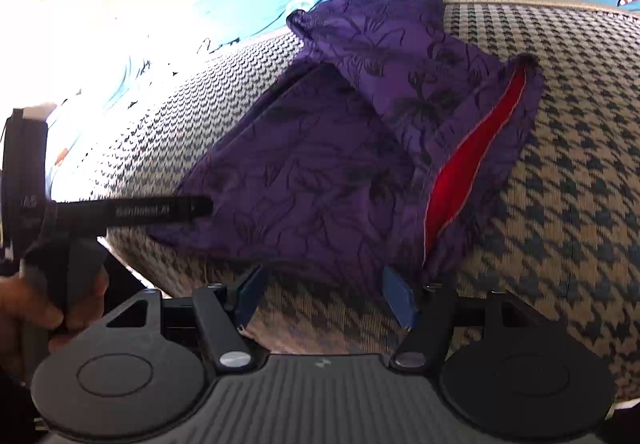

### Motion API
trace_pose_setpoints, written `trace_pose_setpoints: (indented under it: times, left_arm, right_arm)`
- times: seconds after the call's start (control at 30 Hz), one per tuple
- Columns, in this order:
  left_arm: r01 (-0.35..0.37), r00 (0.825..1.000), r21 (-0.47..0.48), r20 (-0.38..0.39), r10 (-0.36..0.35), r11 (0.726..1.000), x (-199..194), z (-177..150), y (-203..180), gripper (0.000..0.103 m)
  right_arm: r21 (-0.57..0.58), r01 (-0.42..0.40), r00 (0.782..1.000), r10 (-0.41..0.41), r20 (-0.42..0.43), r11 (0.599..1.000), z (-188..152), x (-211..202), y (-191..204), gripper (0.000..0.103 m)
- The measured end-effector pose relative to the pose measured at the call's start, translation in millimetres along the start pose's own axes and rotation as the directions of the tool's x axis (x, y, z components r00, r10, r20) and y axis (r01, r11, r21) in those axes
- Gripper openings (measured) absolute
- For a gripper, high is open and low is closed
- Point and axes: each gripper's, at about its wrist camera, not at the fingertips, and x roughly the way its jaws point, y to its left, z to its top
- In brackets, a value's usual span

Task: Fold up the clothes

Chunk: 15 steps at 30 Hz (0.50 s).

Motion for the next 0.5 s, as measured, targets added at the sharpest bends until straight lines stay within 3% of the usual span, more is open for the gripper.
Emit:
trace_pose_setpoints:
  times: [0.13,0.3,0.5]
  left_arm:
    - [-0.012,1.000,-0.003,-0.012,0.012,1.000,3.0,0.3,-0.8,0.103]
    - [-0.014,1.000,-0.007,-0.010,0.014,1.000,4.2,0.2,0.1,0.103]
    - [-0.014,1.000,-0.016,-0.018,0.014,1.000,6.8,-1.1,1.7,0.103]
  right_arm:
    - [0.037,-0.018,0.999,0.019,-0.045,0.999,-13.1,0.1,-3.7,0.066]
    - [-0.046,-0.088,0.993,0.091,0.076,0.995,-8.8,-16.4,9.2,0.066]
    - [-0.105,-0.082,0.976,0.101,0.194,0.991,-0.2,-19.0,20.4,0.066]
